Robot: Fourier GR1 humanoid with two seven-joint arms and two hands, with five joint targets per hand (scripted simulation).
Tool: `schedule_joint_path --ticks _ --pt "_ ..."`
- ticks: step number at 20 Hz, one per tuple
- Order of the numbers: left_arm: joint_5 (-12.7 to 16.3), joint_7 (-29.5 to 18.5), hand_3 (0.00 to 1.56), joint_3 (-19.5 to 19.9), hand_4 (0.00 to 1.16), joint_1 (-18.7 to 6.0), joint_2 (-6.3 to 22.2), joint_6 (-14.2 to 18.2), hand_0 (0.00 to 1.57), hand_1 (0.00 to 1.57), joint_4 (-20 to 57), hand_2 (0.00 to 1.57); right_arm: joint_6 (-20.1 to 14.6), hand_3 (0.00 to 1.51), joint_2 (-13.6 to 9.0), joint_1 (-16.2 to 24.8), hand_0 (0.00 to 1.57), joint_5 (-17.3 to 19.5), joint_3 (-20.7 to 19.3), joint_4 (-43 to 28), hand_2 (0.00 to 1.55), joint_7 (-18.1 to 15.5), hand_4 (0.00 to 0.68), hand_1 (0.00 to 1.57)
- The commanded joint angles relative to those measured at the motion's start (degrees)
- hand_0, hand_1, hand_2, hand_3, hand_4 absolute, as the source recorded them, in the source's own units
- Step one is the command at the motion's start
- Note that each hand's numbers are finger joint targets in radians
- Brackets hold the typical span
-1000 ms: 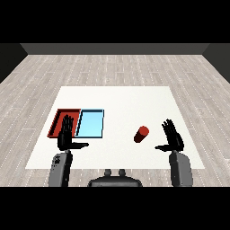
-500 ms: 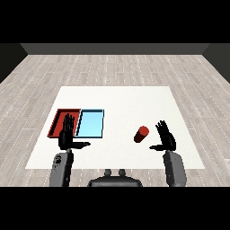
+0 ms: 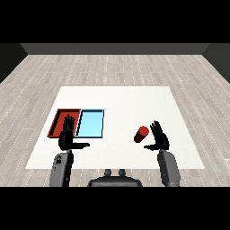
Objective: Pick the red can and put it in the red box
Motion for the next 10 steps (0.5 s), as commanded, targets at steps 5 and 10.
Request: schedule_joint_path --ticks 5,10 --pt "1.11 3.54 0.00 -0.21 0.00 -1.99 -0.10 0.71 0.00 0.00 -2.27 0.00 -0.49 0.00 0.92 -0.59 0.00 -0.47 1.87 2.86 0.00 -0.84 0.000 0.00" --pt "2.24 2.07 0.00 0.66 0.00 -0.43 0.55 -0.62 0.00 0.00 -2.87 0.00 -6.30 0.00 2.91 -7.71 0.00 2.66 3.66 7.57 0.00 -0.37 0.000 0.00"
